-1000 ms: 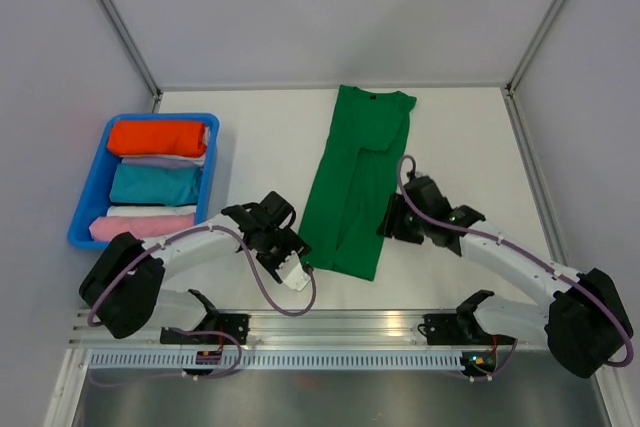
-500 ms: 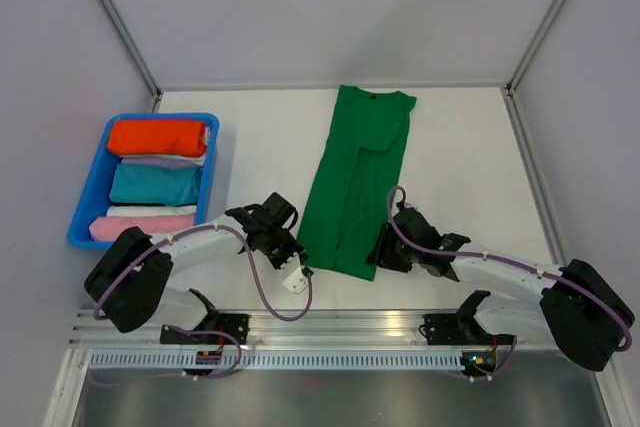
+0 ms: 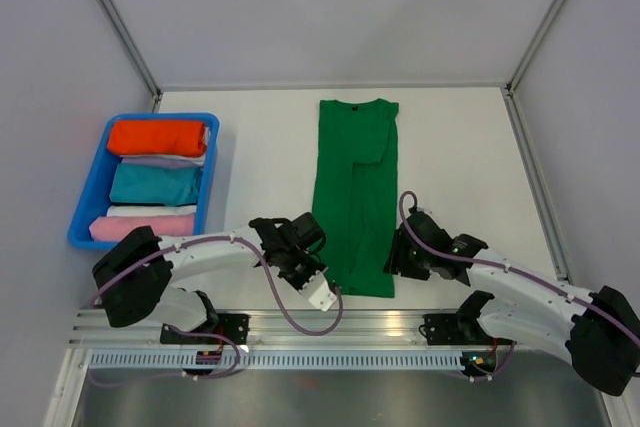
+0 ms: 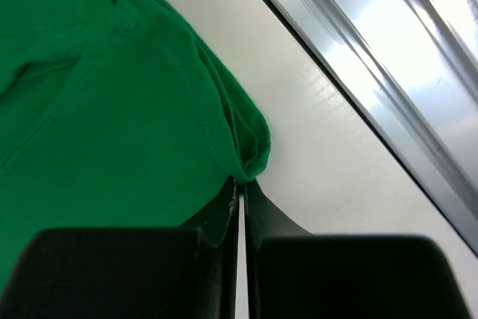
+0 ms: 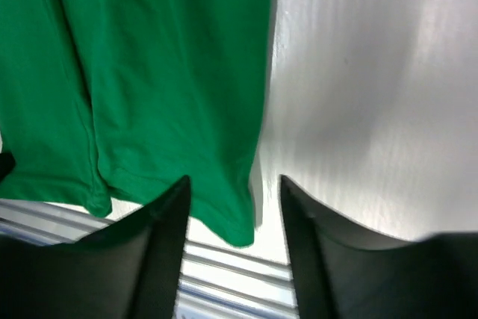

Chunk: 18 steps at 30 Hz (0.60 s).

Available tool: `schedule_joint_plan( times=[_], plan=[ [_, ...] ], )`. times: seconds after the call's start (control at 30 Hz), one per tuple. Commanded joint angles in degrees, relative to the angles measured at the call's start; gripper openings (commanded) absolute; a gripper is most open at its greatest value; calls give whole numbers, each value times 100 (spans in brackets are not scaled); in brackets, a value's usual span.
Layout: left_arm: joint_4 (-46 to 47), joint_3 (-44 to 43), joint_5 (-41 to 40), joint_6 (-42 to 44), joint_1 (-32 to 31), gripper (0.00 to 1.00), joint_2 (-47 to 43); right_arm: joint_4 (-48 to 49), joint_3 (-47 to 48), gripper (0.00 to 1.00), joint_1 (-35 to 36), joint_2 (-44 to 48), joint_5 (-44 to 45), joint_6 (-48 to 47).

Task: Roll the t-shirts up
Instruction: Roll the tshirt

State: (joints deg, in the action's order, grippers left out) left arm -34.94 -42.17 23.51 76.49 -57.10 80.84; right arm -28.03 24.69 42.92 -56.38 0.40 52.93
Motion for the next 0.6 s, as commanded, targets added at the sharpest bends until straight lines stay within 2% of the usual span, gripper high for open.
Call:
schedule_joint_plan(
  times=[0.0,0.07,0.17,0.2,0.33,0.37,0.4,0.43,0.5,0.53,0.57],
  plan=[
    [-259,-388,348,-1224,-55,2,64,-1089,982,61,15,154,407,-640],
    [-259,-371,286,-1250,-55,2,-33,-1433,1981,66,15,224,881,-1028],
    [-215,-379,312,-1636,-21,2,-129,-1031,2933,71,15,338,1163,-2387],
    [-154,-379,391,-1846,-3,2,-156,-829,3024,76,15,390,1181,-3106],
    [74,-265,628,-2357,164,2,-367,525,2421,81,15,900,534,-5113],
    [136,-248,655,-2480,243,2,-437,596,2244,81,15,970,218,-5656],
    [206,-221,716,-2707,296,2,-455,588,2051,87,15,1041,-621,-6401],
    [276,-204,778,-2831,366,2,-472,275,1701,88,15,1111,-1003,-7714],
    [321,-230,1040,-3112,629,2,-455,-410,1514,88,33,1068,-1855,-9293],
    [330,-221,1146,-3157,717,2,-455,-866,1321,87,59,937,-1842,-10171],
    [356,-204,1217,-3175,822,2,-455,-923,1215,83,85,858,-1755,-10397]
  ],
)
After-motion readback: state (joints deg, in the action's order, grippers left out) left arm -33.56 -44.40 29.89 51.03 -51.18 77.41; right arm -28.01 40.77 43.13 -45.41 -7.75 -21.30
